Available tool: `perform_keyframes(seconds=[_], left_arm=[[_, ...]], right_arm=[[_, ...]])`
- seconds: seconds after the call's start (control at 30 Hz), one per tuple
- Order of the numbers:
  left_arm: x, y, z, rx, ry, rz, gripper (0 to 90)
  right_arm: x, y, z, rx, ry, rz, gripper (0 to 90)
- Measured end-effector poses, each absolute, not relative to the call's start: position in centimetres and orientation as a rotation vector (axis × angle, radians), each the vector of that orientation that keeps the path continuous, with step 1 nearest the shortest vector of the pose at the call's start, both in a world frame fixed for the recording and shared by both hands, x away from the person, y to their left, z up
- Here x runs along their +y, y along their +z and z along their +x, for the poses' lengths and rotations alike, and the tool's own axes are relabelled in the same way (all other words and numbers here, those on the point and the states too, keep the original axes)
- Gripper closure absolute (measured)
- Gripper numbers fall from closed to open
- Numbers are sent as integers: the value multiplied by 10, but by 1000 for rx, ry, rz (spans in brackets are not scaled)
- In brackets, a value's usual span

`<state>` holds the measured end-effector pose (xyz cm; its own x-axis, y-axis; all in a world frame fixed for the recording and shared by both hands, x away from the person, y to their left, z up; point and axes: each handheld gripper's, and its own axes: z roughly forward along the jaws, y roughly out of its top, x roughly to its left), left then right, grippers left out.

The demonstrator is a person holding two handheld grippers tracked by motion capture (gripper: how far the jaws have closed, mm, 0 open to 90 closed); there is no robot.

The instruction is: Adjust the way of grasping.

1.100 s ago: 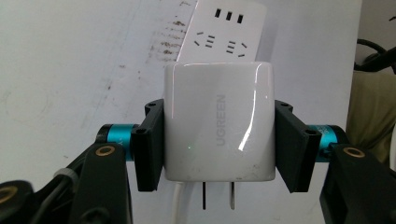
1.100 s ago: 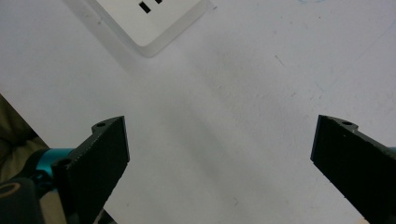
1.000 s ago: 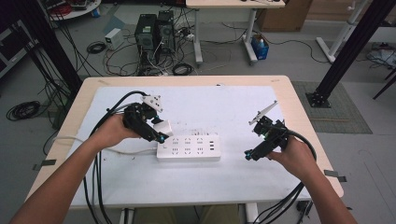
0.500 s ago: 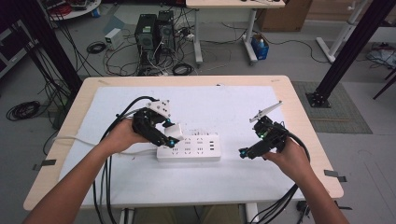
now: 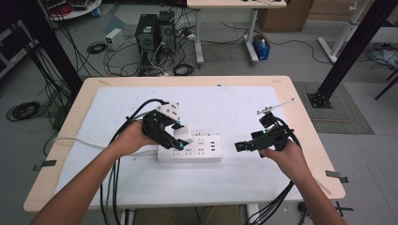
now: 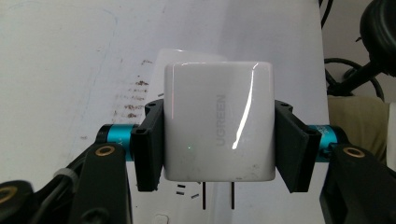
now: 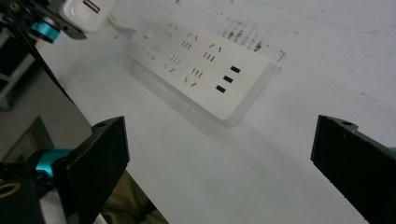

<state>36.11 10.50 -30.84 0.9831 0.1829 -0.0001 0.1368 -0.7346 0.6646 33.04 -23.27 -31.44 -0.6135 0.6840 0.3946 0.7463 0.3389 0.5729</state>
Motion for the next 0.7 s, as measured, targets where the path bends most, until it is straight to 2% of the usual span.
perform_keyframes(seconds=[0.7], left_arm=[[79, -297, 353, 145, 143, 2400, 426]], right_arm=[[-233, -318, 334, -2174, -1263, -1371, 37]])
